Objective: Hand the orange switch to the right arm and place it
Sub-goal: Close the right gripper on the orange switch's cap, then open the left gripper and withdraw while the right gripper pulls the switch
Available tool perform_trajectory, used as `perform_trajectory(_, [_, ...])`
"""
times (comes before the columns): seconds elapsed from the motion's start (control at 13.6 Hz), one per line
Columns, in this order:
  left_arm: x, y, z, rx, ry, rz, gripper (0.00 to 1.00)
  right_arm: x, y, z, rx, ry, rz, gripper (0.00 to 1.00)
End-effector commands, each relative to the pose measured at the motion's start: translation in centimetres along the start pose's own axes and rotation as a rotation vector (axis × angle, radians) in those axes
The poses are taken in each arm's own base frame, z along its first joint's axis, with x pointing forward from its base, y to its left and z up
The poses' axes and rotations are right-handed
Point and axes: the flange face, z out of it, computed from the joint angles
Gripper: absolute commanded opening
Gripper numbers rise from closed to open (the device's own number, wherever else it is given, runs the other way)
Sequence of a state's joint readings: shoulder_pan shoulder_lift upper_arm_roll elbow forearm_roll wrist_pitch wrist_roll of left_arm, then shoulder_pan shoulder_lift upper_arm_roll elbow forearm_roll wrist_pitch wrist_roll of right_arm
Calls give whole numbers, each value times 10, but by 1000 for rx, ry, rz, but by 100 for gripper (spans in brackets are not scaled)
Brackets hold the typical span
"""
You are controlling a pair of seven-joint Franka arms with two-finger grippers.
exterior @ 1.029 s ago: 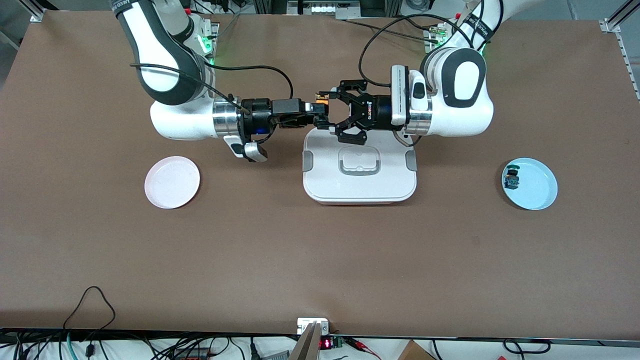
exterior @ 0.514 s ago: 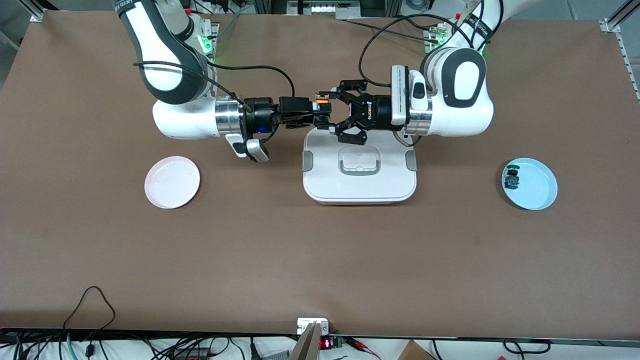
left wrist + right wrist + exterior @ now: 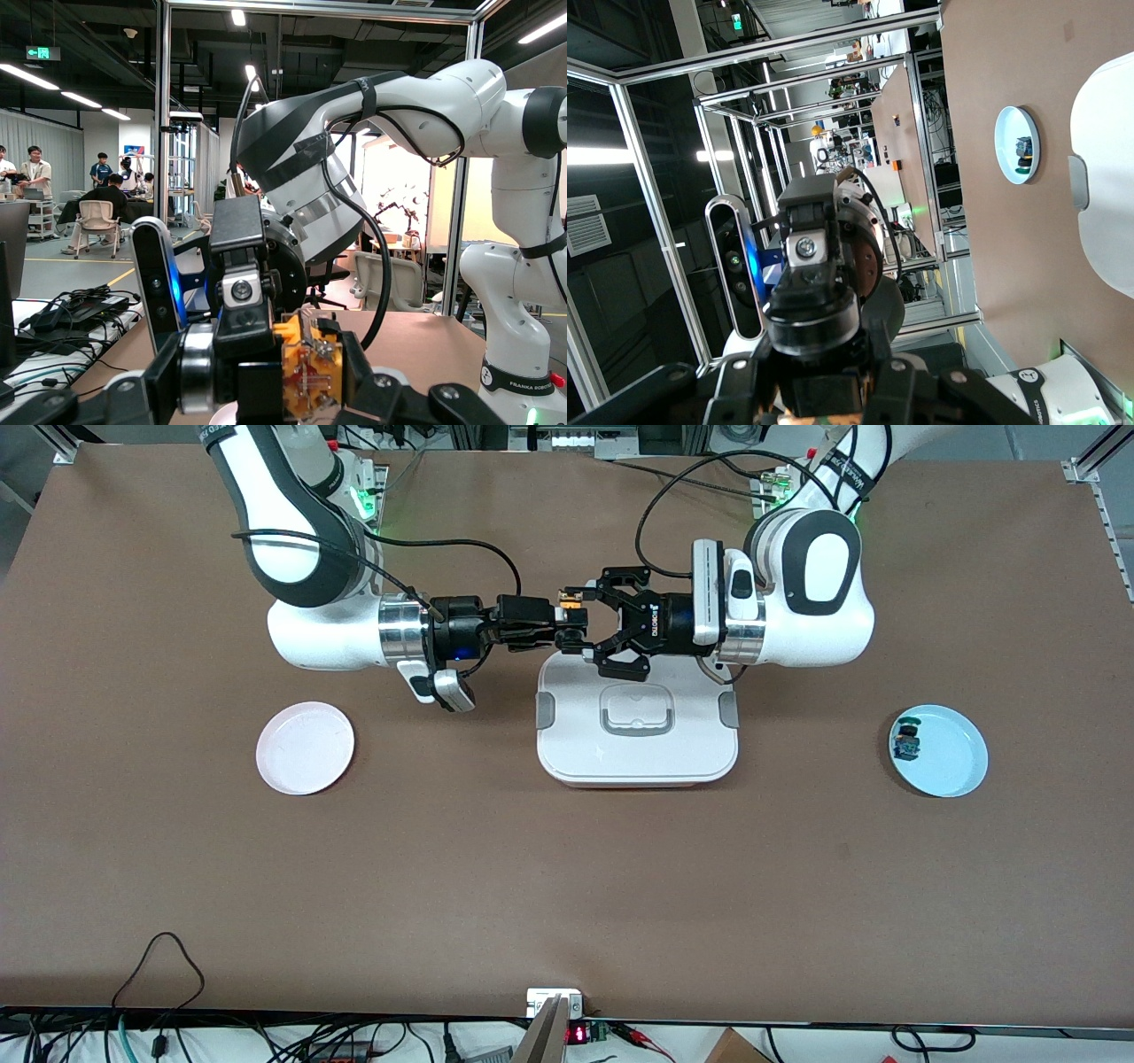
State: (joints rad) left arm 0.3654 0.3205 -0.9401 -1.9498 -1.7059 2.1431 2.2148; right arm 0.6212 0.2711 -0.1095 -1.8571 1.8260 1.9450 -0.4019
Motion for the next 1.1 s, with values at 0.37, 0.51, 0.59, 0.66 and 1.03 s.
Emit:
perform_trajectory(0.37, [8, -21, -36, 76, 25, 10, 100, -4, -4, -6, 7, 10, -28, 0])
perform_trajectory(0.51, [12, -28, -54, 43, 79, 13, 100, -2, -11, -15, 14, 26, -32, 0])
perform_trajectory(0.59, [8, -36, -73, 35, 95, 13, 100, -1, -14, -19, 19, 29, -31, 0])
perform_trajectory(0.66, [4, -43, -91, 24, 81, 29, 100, -1, -15, -25, 20, 37, -30, 0])
perform_trajectory(1.03, [-3, -94, -226, -98, -19, 170, 100, -3, -12, -56, -9, 56, -33, 0])
